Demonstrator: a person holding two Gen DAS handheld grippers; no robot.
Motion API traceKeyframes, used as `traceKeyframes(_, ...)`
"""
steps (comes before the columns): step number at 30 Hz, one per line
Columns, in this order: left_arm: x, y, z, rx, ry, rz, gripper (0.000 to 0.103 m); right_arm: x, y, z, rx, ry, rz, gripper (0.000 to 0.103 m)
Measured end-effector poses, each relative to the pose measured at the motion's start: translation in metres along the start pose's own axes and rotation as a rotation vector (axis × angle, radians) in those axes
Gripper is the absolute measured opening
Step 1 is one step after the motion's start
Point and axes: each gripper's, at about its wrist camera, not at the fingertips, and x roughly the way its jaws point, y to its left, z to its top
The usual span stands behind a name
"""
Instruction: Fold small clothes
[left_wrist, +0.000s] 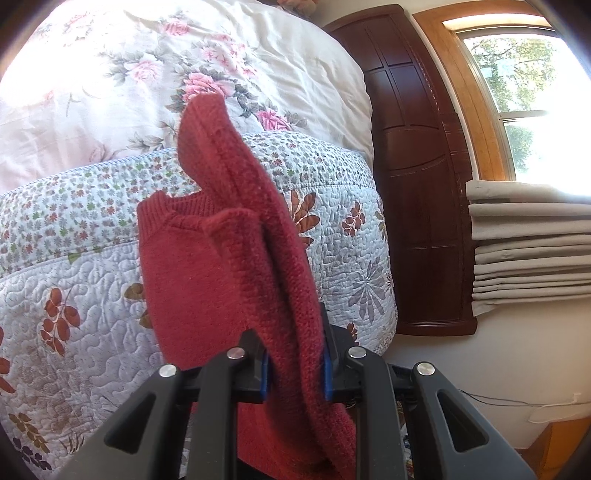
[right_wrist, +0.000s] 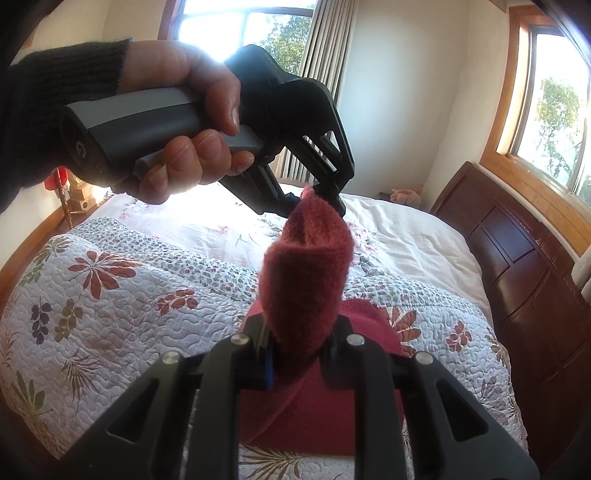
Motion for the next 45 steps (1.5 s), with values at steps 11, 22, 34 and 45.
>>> traceKeyframes(11, 0.04, -0.016, 0.013, 0.007, 0.039, 0.067, 0.02, 0.012, -0.032, -0.017, 0.069, 0.024, 0.013, 0.017)
traceKeyframes(22, 0.084, -0.027, 0.021, 0.01, 0.082, 0.138, 0.02, 0.026, -0.063, -0.038, 0.149, 0.061, 0.043, 0.017)
traceKeyframes(34, 0.129, -0.041, 0.024, 0.026, 0.117, 0.228, 0.02, 0.038, -0.094, -0.063, 0.219, 0.094, 0.092, 0.017)
traceKeyframes(45, 0.167, -0.05, 0.023, 0.027, 0.142, 0.296, 0.02, 0.048, -0.123, -0.091, 0.326, 0.12, 0.165, 0.017)
